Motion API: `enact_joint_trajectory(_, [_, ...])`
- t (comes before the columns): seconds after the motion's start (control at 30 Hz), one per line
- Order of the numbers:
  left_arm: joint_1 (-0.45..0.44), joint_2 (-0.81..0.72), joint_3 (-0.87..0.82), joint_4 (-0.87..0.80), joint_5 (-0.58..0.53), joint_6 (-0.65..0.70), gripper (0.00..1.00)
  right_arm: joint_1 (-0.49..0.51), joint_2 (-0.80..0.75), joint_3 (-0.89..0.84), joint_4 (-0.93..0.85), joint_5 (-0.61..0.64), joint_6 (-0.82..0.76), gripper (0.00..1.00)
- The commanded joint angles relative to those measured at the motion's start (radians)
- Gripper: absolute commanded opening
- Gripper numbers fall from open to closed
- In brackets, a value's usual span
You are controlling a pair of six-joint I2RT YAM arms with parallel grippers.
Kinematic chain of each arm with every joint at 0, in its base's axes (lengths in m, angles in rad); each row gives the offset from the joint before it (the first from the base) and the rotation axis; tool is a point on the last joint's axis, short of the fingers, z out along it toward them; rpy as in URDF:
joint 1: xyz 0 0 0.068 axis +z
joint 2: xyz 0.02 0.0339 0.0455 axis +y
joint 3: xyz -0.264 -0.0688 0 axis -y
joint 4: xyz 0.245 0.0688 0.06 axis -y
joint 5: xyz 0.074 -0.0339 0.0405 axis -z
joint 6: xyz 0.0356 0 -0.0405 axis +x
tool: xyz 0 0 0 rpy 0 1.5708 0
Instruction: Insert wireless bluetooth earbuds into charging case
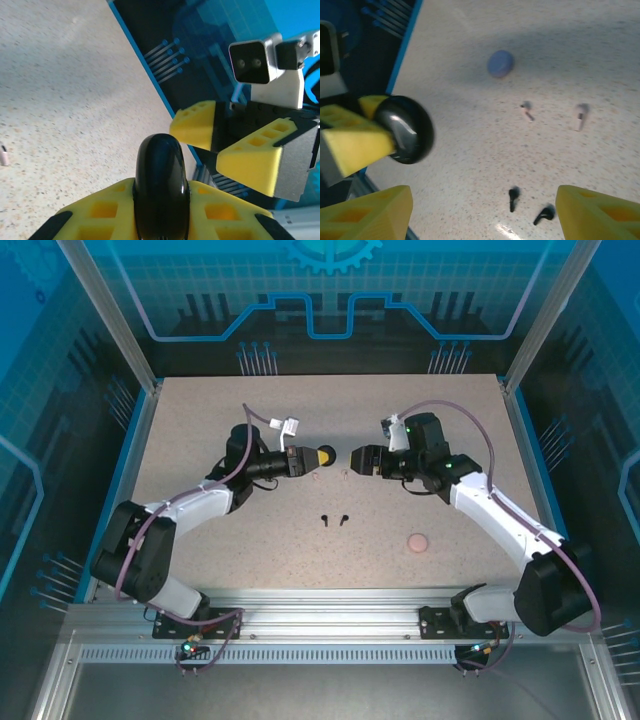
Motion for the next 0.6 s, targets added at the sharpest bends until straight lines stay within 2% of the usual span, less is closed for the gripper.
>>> enact_joint_trajectory(0.0, [0.01,0.026,0.05,-0.044,0.154,0.035,0.0,-0.018,-0.016,-0.036,0.102,-0.153,-0.079,0.75])
enact_joint_trajectory(0.57, [0.01,0.036,0.104,-0.09,0.2,0.059,0.0,0.0,0.08,0.011,0.156,-0.189,-0.043,0.72])
